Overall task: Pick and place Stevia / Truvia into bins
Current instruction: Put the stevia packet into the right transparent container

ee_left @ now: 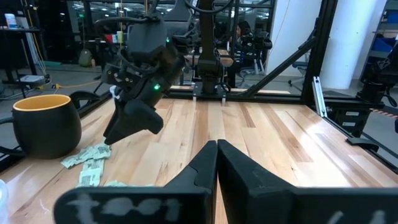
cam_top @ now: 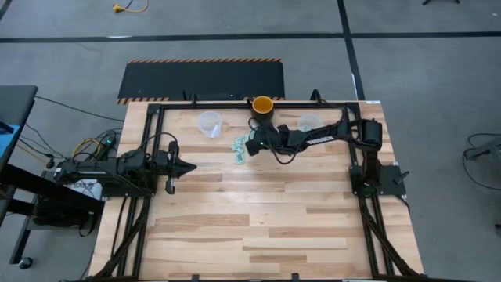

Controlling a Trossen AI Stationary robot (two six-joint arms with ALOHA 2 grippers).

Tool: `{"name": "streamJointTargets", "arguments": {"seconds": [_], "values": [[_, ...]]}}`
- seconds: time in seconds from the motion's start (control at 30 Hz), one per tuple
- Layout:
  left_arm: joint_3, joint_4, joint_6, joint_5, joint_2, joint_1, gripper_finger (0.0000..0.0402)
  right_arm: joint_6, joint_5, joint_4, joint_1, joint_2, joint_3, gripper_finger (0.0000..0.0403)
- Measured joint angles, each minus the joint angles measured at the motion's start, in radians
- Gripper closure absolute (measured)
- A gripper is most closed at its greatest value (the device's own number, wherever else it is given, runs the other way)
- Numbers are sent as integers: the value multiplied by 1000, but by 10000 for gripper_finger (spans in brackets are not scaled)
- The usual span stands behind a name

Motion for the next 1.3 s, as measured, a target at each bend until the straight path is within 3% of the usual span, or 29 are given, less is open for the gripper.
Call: {"name": "streamJointTargets", "arguments": {"seconds": [0.9, 1.3], "values": [[0, 0, 0, 0, 0, 0, 401, 3, -42, -22, -55, 0, 0, 247], [0, 0, 4, 0, 0, 0, 401, -42, -64, -41, -44, 0, 0, 205]]}}
